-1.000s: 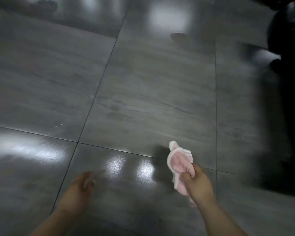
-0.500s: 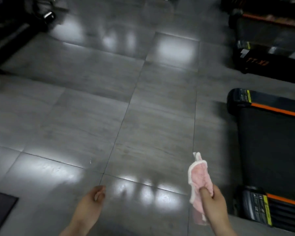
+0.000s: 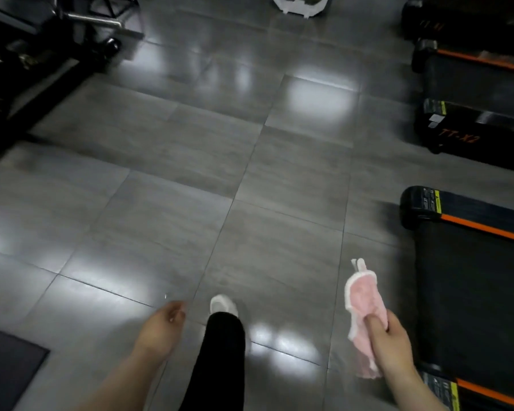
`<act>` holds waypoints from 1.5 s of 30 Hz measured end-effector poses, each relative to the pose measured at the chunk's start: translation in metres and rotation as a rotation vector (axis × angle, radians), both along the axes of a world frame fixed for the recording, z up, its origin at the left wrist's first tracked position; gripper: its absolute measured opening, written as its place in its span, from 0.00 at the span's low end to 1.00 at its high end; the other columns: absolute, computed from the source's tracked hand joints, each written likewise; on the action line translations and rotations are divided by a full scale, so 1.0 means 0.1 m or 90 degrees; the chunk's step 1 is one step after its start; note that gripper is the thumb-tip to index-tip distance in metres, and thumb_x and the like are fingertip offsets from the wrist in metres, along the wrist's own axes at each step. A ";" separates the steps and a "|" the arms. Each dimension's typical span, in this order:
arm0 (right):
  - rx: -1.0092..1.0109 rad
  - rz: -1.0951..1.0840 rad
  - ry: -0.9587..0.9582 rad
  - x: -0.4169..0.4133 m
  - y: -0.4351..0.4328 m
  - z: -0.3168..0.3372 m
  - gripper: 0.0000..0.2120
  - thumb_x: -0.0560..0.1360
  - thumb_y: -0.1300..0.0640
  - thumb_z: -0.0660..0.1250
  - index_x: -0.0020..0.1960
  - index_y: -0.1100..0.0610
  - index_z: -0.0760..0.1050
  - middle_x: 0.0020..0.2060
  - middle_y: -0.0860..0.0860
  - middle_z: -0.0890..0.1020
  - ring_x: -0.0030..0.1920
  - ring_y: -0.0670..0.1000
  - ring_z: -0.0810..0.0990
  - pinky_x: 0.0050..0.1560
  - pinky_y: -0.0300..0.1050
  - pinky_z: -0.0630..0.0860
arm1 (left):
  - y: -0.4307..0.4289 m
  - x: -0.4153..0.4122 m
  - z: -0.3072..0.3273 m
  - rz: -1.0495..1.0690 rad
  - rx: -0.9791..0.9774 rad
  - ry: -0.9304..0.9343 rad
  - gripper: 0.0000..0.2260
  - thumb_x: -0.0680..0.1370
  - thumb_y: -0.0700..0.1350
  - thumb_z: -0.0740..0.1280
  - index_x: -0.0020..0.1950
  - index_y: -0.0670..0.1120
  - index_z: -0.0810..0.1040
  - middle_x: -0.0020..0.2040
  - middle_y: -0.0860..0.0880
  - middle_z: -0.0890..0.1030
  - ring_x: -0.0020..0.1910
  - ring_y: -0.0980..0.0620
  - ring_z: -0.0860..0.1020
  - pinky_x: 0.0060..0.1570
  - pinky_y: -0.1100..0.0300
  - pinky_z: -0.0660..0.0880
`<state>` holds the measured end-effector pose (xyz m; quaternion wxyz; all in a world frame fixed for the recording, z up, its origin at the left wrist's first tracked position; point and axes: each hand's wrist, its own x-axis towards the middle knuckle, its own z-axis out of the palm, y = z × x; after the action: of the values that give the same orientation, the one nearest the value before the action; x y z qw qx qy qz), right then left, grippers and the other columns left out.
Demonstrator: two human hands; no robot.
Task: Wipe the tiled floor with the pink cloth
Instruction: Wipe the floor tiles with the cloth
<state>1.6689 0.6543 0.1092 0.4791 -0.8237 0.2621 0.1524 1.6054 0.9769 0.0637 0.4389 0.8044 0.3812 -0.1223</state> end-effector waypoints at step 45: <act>-0.319 1.318 -0.393 1.15 4.37 -6.55 0.31 0.65 0.48 0.53 0.66 0.57 0.64 0.64 0.63 0.73 0.68 0.62 0.65 0.72 0.49 0.44 | 1.51 -0.54 -6.03 0.484 0.061 0.351 0.33 0.76 0.58 0.56 0.73 0.51 0.40 0.75 0.44 0.36 0.73 0.45 0.34 0.71 0.42 0.39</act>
<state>1.7836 1.0910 -0.5455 -0.0151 -0.7210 -0.6602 0.2098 1.5513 1.1276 -0.5395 0.2974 0.5643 0.7565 -0.1445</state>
